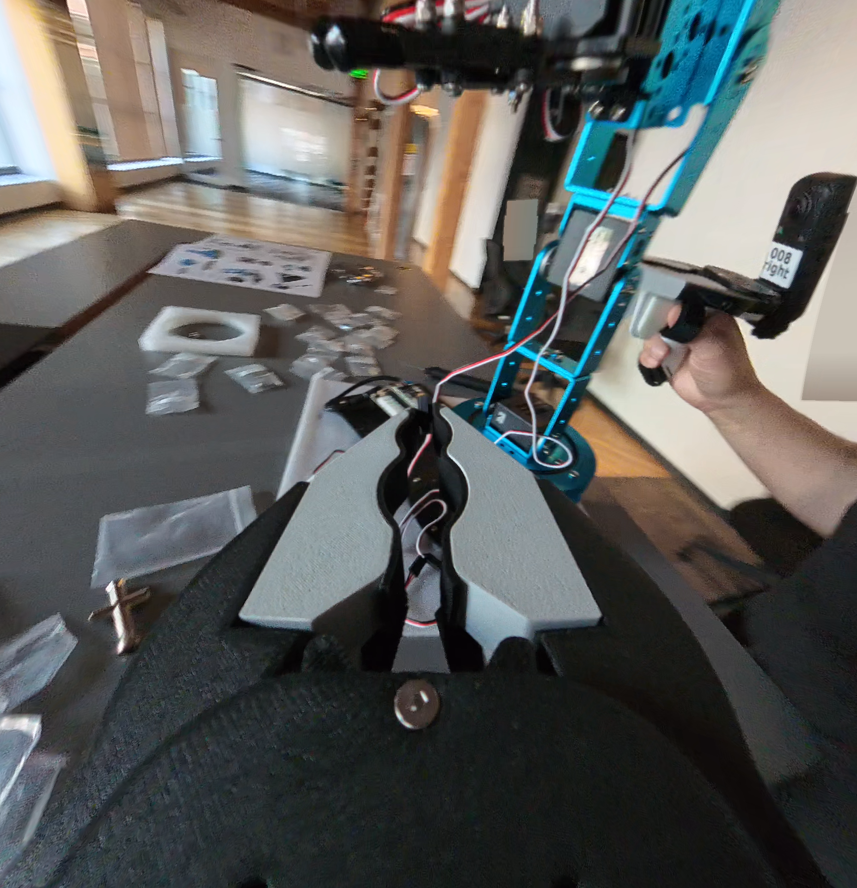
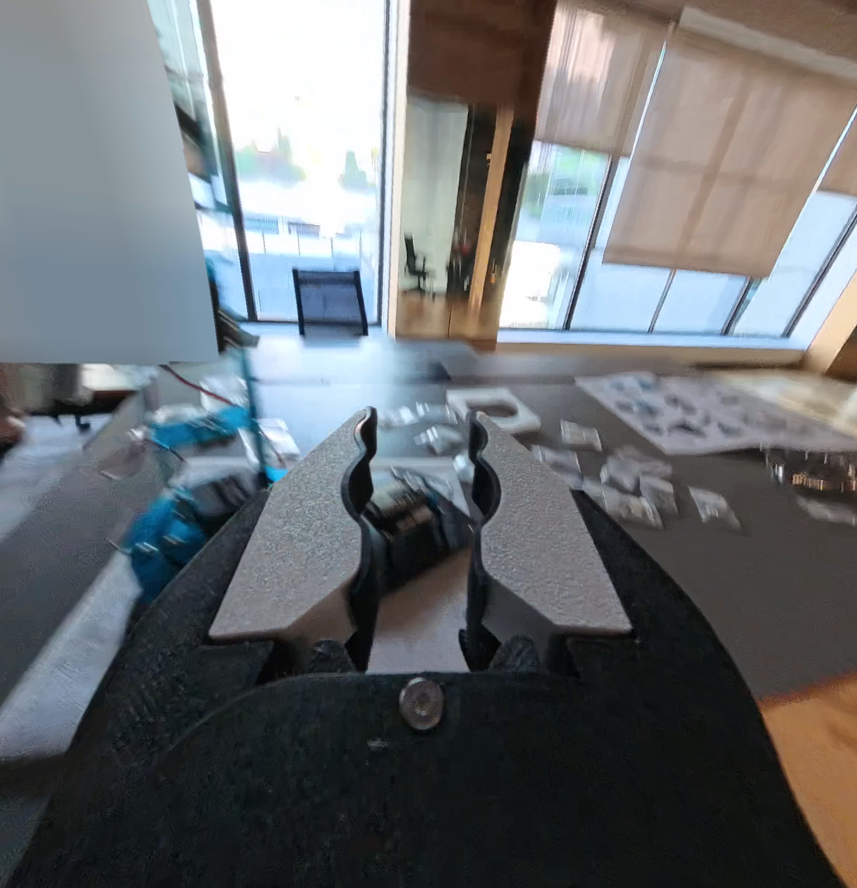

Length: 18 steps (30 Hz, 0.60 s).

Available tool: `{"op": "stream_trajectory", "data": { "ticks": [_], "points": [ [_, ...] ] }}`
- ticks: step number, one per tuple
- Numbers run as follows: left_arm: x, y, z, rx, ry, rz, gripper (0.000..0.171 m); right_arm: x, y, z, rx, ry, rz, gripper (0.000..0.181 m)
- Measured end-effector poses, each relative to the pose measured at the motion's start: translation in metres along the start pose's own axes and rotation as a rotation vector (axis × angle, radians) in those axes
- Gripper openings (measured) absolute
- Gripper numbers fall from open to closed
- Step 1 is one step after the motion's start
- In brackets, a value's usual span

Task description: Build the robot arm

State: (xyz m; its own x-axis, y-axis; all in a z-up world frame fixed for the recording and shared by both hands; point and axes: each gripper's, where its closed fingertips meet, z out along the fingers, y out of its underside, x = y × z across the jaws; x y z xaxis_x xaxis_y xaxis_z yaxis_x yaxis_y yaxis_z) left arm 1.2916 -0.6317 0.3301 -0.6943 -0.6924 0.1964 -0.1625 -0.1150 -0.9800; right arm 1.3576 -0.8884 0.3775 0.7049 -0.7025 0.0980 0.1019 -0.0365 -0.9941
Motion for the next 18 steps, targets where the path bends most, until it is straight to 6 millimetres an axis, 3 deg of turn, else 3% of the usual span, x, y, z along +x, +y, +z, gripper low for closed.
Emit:
{"op": "stream_trajectory", "data": {
  "ticks": [3, 6, 10, 13, 16, 18],
  "points": [
    [-0.004, -0.010, -0.008, -0.006, 0.211, -0.045, 0.003, -0.068, -0.052, -0.011, 0.130, 0.017, -0.034, 0.027],
    [-0.008, -0.024, -0.014, -0.007, 0.339, -0.073, 0.003, -0.140, -0.071, -0.006, 0.124, -0.077, -0.071, 0.024],
    [-0.003, -0.031, -0.019, -0.005, 0.444, -0.066, 0.004, -0.209, -0.063, 0.009, 0.070, -0.213, -0.087, 0.021],
    [0.013, -0.035, -0.024, 0.017, 0.555, -0.051, 0.003, -0.248, -0.038, 0.031, -0.003, -0.315, 0.012, 0.023],
    [0.022, -0.031, -0.028, 0.008, 0.673, -0.008, 0.004, -0.266, -0.019, 0.062, -0.048, -0.285, 0.031, 0.026],
    [0.024, -0.031, -0.032, -0.018, 0.788, -0.017, 0.003, -0.264, -0.021, 0.081, -0.043, -0.211, 0.080, 0.024]
  ]
}}
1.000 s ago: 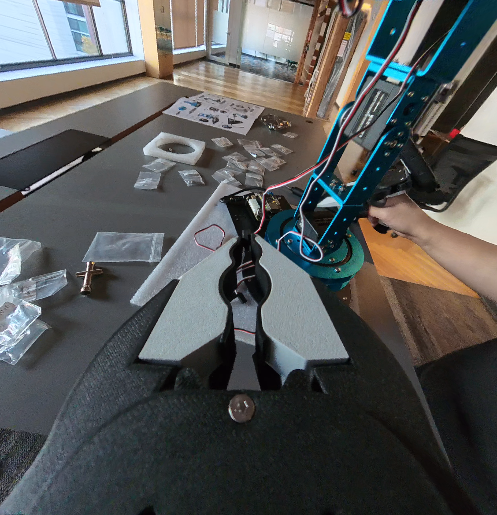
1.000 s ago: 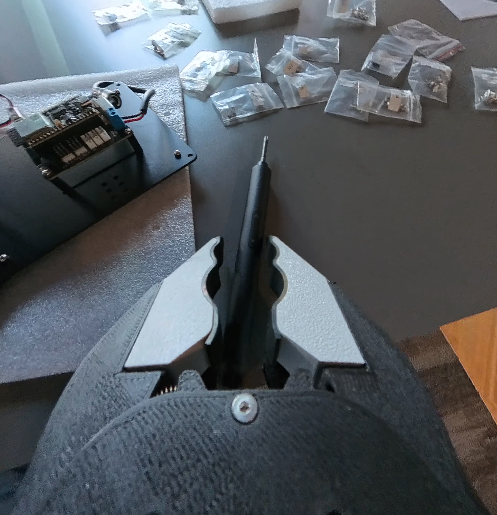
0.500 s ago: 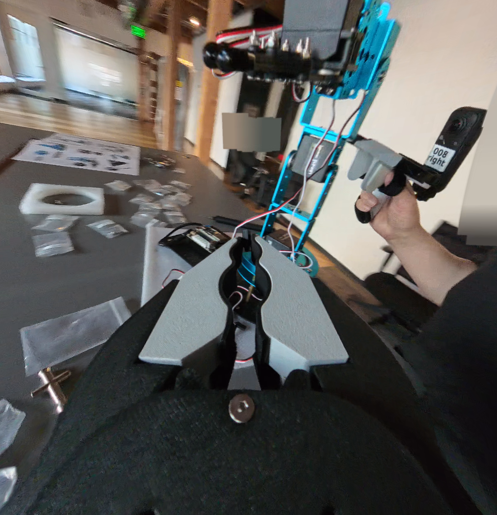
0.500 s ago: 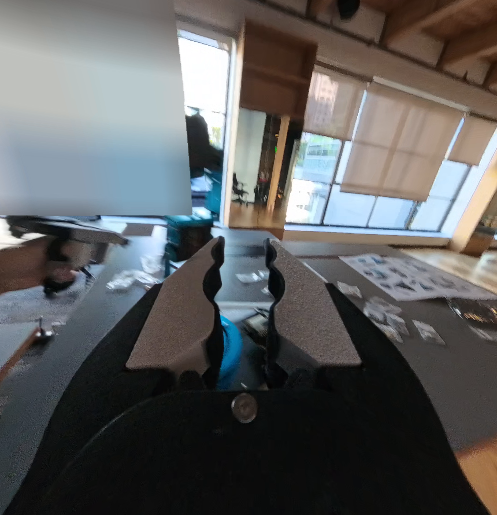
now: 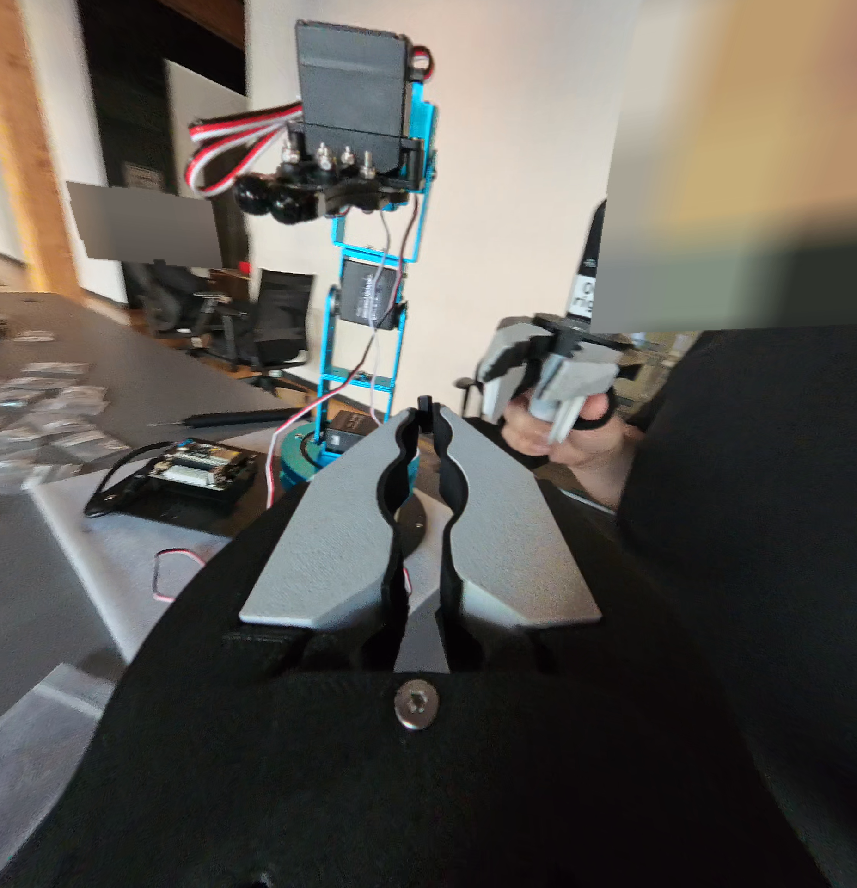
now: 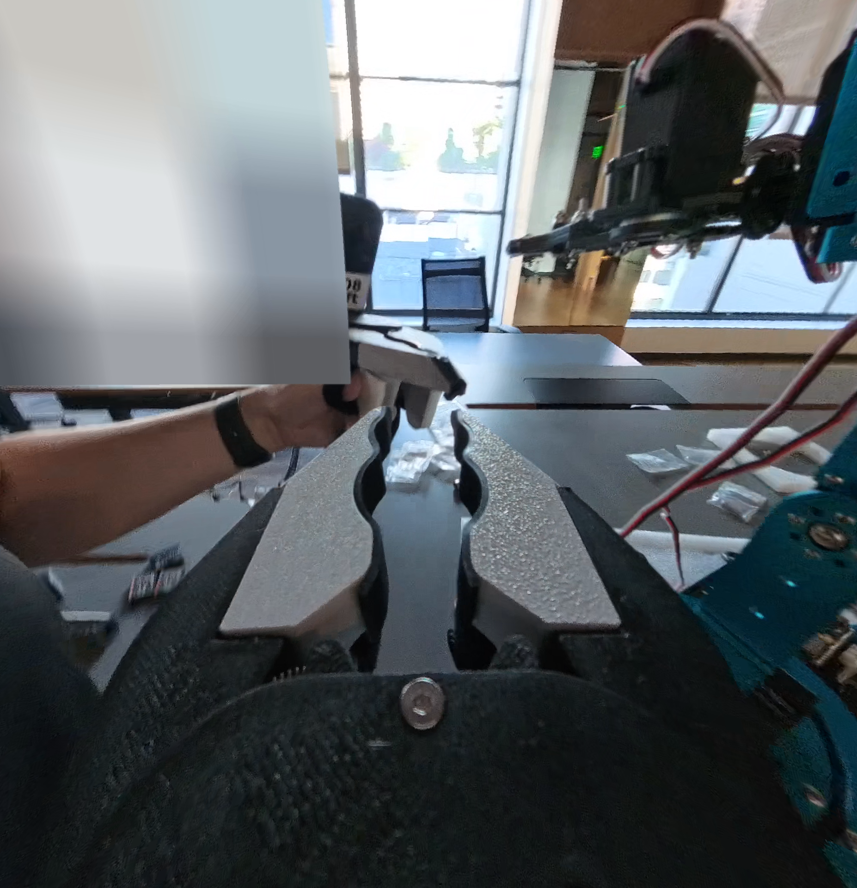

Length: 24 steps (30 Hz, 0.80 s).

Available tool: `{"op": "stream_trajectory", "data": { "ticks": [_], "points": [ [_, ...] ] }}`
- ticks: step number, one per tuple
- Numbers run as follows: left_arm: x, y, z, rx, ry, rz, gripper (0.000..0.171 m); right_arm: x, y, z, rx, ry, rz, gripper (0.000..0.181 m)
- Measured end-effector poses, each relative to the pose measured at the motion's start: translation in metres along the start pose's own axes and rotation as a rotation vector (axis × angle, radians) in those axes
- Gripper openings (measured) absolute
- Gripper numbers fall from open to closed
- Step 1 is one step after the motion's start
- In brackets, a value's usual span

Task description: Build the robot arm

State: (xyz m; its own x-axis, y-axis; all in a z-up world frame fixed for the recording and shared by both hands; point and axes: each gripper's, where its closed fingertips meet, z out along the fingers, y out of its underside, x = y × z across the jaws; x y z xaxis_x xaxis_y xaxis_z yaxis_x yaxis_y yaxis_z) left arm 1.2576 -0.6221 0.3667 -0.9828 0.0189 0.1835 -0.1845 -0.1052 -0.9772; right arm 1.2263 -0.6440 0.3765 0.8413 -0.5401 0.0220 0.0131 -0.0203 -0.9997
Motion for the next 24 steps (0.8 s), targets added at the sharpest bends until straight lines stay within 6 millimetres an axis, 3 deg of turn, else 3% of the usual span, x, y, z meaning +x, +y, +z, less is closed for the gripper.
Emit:
{"op": "stream_trajectory", "data": {
  "ticks": [3, 6, 9, 12, 17, 24],
  "points": [
    [0.005, -0.009, -0.014, 0.007, 0.178, -0.009, 0.003, -0.004, -0.017, 0.020, 0.105, -0.006, 0.089, 0.016],
    [-0.002, -0.017, -0.042, -0.035, 0.312, 0.004, 0.003, -0.014, -0.028, 0.047, 0.192, 0.021, 0.098, 0.016],
    [-0.013, -0.021, -0.078, -0.087, 0.492, -0.002, 0.004, -0.010, -0.015, 0.079, 0.191, 0.218, -0.037, 0.017],
    [-0.035, -0.027, -0.100, -0.167, 0.638, -0.057, 0.003, 0.002, -0.003, 0.109, 0.156, 0.432, -0.073, 0.017],
    [-0.067, -0.029, -0.103, -0.261, 0.827, -0.082, 0.003, 0.012, 0.004, 0.145, 0.123, 0.517, 0.034, 0.013],
    [-0.082, -0.026, -0.088, -0.252, 1.037, -0.275, 0.003, 0.039, -0.010, 0.146, 0.230, 0.667, 0.058, 0.009]
  ]
}}
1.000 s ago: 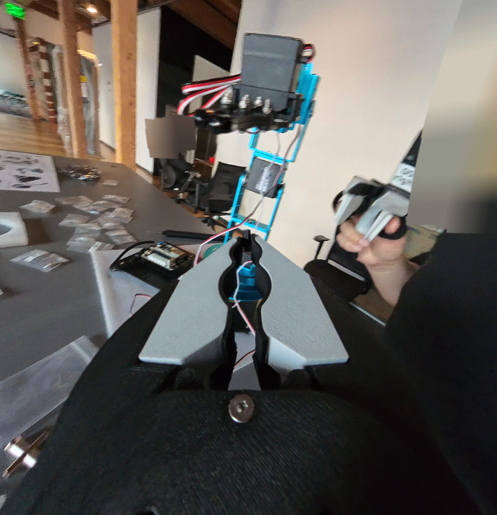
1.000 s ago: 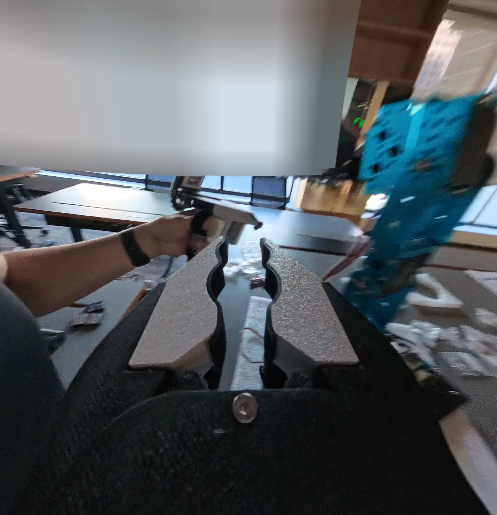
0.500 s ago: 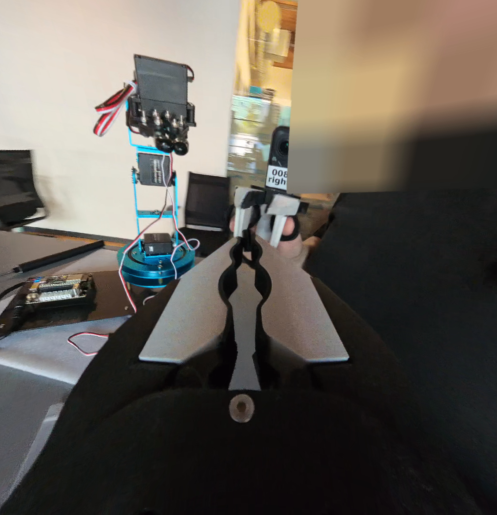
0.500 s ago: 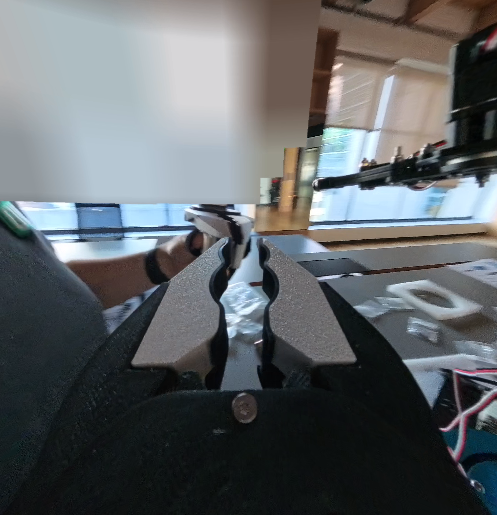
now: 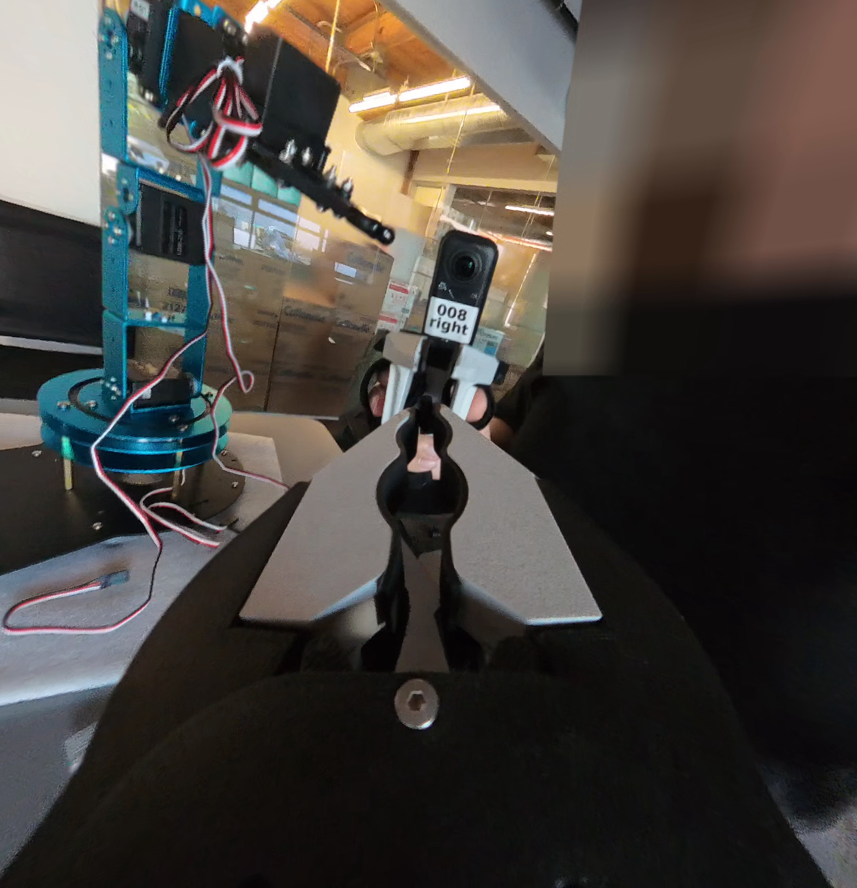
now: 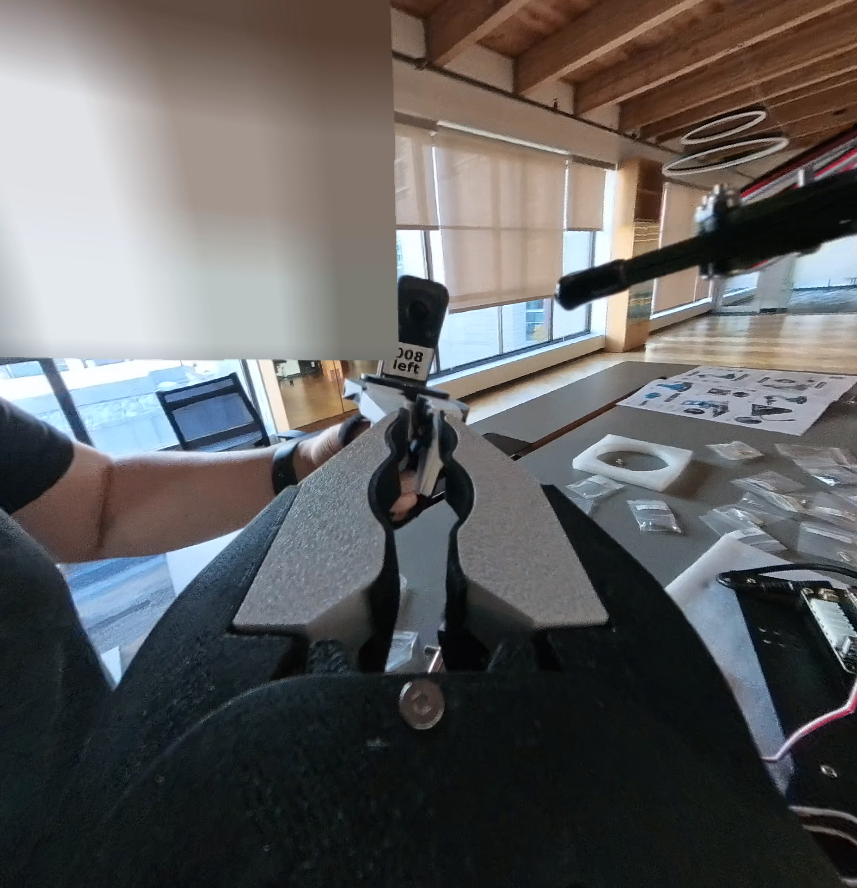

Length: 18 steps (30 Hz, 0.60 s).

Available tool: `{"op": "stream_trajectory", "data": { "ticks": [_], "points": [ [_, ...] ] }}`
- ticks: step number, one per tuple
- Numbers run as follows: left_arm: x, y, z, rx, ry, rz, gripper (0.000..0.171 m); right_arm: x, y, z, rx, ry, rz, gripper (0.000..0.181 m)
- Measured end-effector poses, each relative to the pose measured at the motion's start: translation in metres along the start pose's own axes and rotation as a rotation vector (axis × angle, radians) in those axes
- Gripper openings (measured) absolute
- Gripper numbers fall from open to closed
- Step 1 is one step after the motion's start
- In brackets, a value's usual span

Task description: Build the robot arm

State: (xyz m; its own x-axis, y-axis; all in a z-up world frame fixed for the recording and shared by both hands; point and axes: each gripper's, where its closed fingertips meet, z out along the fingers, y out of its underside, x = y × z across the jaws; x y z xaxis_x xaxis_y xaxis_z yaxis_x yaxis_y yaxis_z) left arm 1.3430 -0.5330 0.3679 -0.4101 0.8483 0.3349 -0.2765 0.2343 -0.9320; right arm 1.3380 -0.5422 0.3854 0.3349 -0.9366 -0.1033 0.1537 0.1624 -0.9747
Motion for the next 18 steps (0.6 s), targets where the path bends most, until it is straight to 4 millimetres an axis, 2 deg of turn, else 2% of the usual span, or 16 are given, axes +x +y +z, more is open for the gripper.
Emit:
{"op": "stream_trajectory", "data": {
  "ticks": [3, 9, 11, 16, 18],
  "points": [
    [0.000, 0.005, -0.009, 0.012, 0.078, -0.030, 0.003, 0.007, 0.011, 0.010, -0.018, 0.070, 0.051, 0.012],
    [0.016, 0.004, -0.037, 0.037, 0.286, -0.069, 0.003, -0.016, 0.026, 0.034, -0.014, 0.156, 0.129, 0.011],
    [0.021, 0.000, -0.044, 0.059, 0.340, -0.086, 0.003, -0.016, 0.030, 0.037, -0.018, 0.243, 0.155, 0.012],
    [0.032, 0.000, -0.045, 0.043, 0.436, -0.091, 0.004, -0.037, 0.023, 0.040, 0.005, 0.237, 0.180, 0.011],
    [0.032, 0.001, -0.042, 0.036, 0.446, -0.095, 0.004, -0.035, 0.021, 0.036, 0.002, 0.266, 0.156, 0.011]
  ]
}}
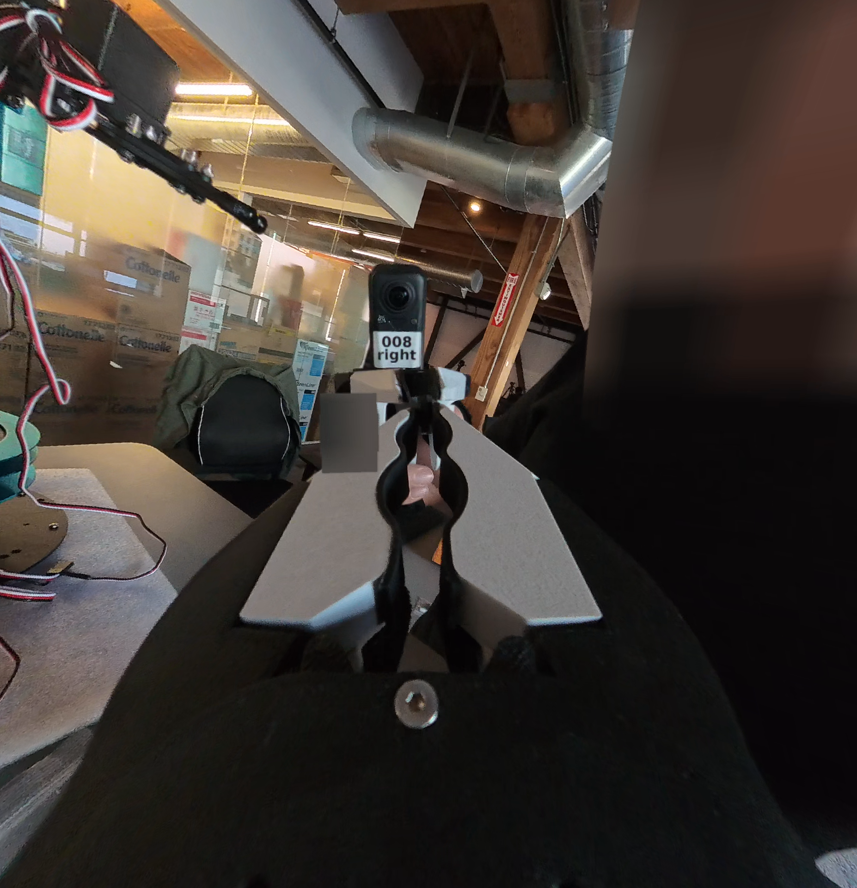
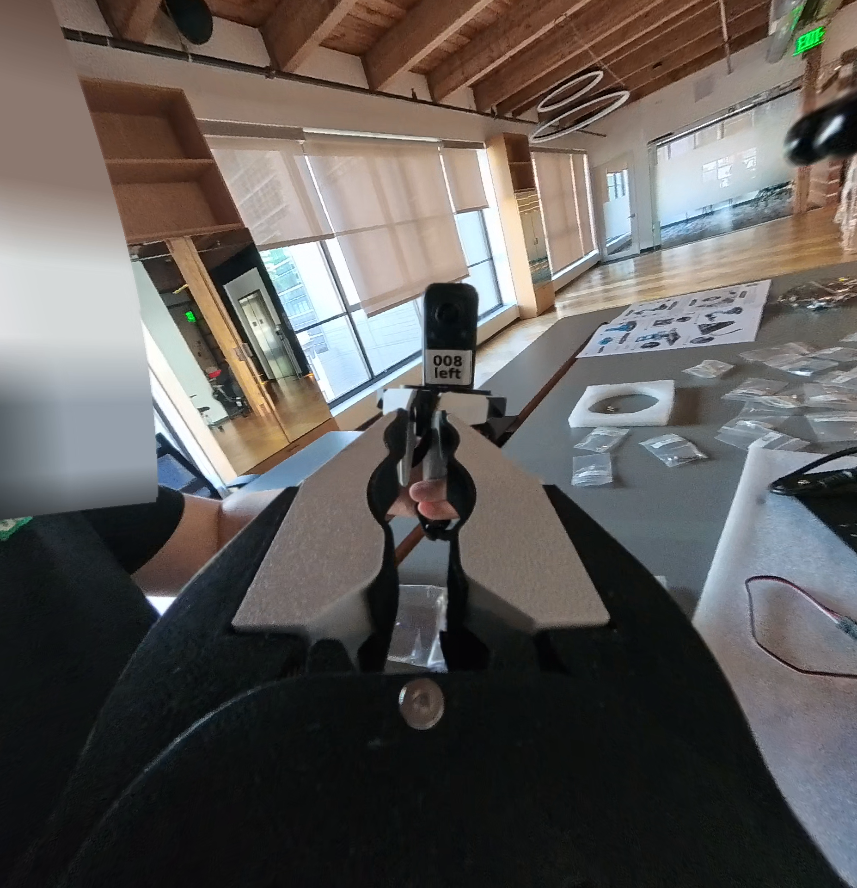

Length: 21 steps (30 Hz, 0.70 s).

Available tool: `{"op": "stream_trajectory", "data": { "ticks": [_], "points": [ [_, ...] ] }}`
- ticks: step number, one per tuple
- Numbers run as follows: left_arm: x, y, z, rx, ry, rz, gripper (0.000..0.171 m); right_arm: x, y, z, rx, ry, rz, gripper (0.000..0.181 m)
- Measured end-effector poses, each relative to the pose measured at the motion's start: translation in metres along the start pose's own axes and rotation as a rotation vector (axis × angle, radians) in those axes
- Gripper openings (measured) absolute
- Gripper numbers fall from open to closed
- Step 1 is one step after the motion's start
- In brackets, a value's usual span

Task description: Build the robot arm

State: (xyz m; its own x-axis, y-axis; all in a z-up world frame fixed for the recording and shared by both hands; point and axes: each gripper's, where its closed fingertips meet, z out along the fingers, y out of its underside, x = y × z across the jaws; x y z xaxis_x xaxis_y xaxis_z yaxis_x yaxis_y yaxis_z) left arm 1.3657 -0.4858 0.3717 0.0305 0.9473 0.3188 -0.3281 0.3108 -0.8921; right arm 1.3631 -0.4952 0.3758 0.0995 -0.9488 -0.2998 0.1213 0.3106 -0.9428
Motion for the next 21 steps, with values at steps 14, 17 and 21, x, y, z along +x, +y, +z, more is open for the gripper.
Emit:
{"op": "stream_trajectory", "data": {
  "ticks": [14, 17, 21],
  "points": [
    [-0.010, 0.008, 0.014, -0.015, 0.100, -0.103, 0.003, 0.008, 0.002, -0.007, -0.026, -0.031, 0.075, 0.006],
    [-0.013, 0.007, 0.016, -0.009, 0.128, -0.125, 0.003, 0.012, 0.002, -0.008, -0.033, 0.000, 0.060, 0.006],
    [-0.013, 0.008, 0.015, -0.014, 0.182, -0.173, 0.004, 0.010, 0.004, -0.009, -0.035, 0.024, 0.006, 0.003]
  ]
}}
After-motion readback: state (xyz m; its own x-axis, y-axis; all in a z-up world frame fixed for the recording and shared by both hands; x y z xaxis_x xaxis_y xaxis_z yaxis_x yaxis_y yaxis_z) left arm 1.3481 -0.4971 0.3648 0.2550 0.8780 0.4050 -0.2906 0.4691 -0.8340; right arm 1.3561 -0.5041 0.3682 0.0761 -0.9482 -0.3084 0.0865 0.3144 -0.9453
